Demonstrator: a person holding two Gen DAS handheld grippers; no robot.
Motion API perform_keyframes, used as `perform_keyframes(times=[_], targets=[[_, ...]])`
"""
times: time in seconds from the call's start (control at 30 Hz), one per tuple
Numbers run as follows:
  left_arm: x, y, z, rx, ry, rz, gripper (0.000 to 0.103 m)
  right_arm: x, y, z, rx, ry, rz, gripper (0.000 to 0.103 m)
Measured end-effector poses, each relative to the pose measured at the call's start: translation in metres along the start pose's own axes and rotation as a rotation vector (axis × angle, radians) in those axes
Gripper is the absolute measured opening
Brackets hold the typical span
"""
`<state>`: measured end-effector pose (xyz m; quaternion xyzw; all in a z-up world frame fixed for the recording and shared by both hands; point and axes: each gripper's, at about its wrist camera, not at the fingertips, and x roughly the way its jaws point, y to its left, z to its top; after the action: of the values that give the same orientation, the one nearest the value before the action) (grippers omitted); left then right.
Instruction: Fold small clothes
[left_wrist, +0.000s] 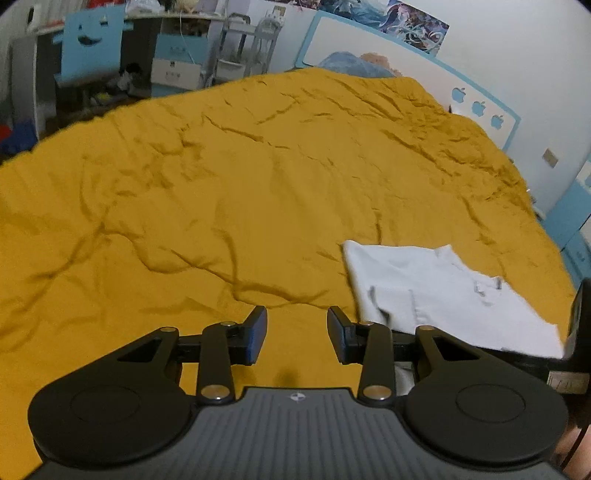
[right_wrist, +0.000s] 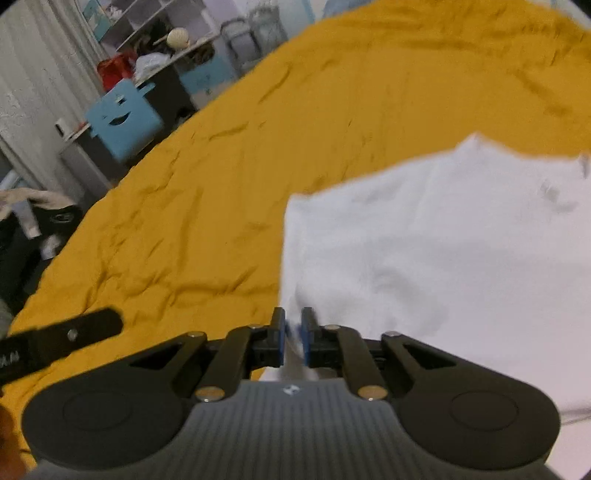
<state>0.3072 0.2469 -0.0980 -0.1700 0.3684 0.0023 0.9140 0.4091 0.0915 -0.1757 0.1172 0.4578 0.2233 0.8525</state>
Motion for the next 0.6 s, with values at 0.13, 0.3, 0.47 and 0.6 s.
perform_keyframes(times=[0.13, 0.3, 0.47, 0.6], targets=[[0.003, -0.006, -0.005, -0.02, 0.023, -0.058, 0.045, -0.021, -0.011, -0.002, -0.006, -0.016, 0.065, 0.025], [0.009, -0.026, -0.011, -0.014, 0.039, -0.119, 0.045, -0.103, -0.066, -0.001, -0.016, -0.107, 0.023, 0.024], [0.034, -0.05, -0.018, -0.02, 0.084, -0.173, 0.049, -0.182, -0.156, -0.027, -0.012, -0.19, -0.223, 0.028], [0.057, -0.068, -0.028, -0.007, 0.127, -0.18, 0.05, -0.227, -0.217, -0.059, -0.077, -0.187, -0.463, 0.035]])
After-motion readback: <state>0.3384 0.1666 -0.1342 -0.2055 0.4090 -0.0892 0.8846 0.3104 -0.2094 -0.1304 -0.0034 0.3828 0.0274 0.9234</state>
